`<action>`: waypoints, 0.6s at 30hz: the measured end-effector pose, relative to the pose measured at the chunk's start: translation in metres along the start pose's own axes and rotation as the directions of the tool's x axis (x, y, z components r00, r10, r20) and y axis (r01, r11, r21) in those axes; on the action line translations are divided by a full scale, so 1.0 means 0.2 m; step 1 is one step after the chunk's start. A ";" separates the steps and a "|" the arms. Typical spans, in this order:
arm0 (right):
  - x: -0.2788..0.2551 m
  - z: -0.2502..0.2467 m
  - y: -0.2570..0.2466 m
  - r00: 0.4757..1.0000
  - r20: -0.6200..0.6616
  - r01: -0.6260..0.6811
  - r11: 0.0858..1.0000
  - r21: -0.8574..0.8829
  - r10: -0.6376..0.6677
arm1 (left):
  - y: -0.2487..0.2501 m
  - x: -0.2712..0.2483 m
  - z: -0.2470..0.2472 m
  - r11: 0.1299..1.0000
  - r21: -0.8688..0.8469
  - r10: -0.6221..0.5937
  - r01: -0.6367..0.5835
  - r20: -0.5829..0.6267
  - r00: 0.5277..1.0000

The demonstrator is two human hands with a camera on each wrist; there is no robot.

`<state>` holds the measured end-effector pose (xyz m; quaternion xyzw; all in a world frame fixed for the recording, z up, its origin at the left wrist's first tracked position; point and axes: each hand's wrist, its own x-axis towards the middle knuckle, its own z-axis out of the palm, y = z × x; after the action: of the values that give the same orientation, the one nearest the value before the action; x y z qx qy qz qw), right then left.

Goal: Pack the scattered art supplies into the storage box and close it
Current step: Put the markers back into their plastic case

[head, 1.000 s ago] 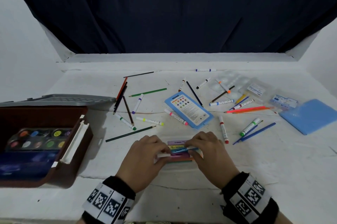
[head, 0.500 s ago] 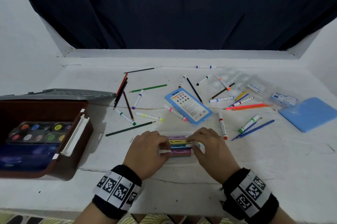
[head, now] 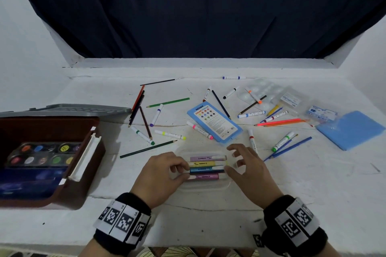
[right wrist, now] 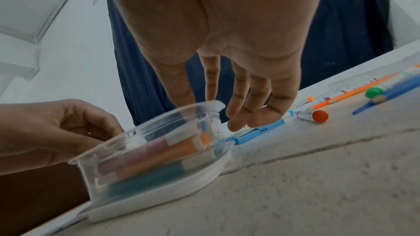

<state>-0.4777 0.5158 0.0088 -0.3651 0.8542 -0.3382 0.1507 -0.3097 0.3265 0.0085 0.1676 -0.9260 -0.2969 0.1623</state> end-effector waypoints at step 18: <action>0.06 -0.04 -0.01 0.960 0.279 0.057 0.992 -0.116 -0.023 | -0.03 0.08 -0.03 0.933 0.359 -0.090 -0.030 0.313 0.946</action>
<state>-0.4879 0.5100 0.0163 -0.4346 0.8364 -0.2334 0.2389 -0.3201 0.3132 0.0133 0.1575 -0.9758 -0.1485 -0.0299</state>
